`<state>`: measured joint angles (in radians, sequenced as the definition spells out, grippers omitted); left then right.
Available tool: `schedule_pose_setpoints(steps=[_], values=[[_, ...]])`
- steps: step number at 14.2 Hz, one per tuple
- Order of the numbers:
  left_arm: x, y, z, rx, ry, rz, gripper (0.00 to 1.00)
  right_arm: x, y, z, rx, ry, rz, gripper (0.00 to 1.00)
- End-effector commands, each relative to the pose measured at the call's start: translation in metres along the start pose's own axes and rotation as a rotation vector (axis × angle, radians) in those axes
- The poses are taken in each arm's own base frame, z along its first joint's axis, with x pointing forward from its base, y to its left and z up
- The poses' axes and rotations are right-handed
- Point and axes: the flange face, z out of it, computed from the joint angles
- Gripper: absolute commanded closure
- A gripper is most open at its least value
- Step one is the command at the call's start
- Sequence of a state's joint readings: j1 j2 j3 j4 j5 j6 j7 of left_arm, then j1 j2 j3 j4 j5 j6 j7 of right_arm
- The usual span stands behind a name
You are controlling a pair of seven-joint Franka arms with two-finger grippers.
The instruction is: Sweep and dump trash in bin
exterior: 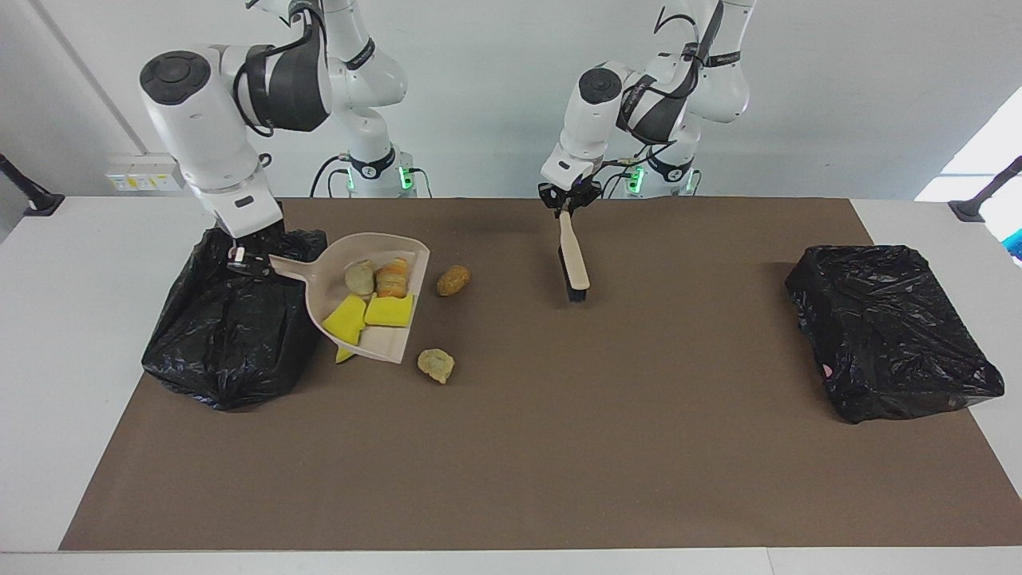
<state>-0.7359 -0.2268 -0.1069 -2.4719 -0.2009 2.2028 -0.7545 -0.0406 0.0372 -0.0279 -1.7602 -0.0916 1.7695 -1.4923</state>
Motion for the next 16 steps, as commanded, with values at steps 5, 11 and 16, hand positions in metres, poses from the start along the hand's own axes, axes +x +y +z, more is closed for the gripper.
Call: schedule_pose_setpoints(steps=[5, 11, 16], values=[[-0.009, 0.006, 0.028, 0.008, 0.005, 0.005, 1.00, -0.149, -0.010, 0.001, -0.028, -0.100, 0.009, 1.00], [-0.007, 0.001, 0.032, 0.017, -0.003, 0.002, 0.30, -0.202, -0.026, -0.005, -0.002, -0.357, -0.030, 1.00], [0.018, -0.010, 0.032, 0.026, -0.023, -0.056, 0.00, -0.188, -0.021, -0.014, -0.002, -0.510, -0.032, 1.00]])
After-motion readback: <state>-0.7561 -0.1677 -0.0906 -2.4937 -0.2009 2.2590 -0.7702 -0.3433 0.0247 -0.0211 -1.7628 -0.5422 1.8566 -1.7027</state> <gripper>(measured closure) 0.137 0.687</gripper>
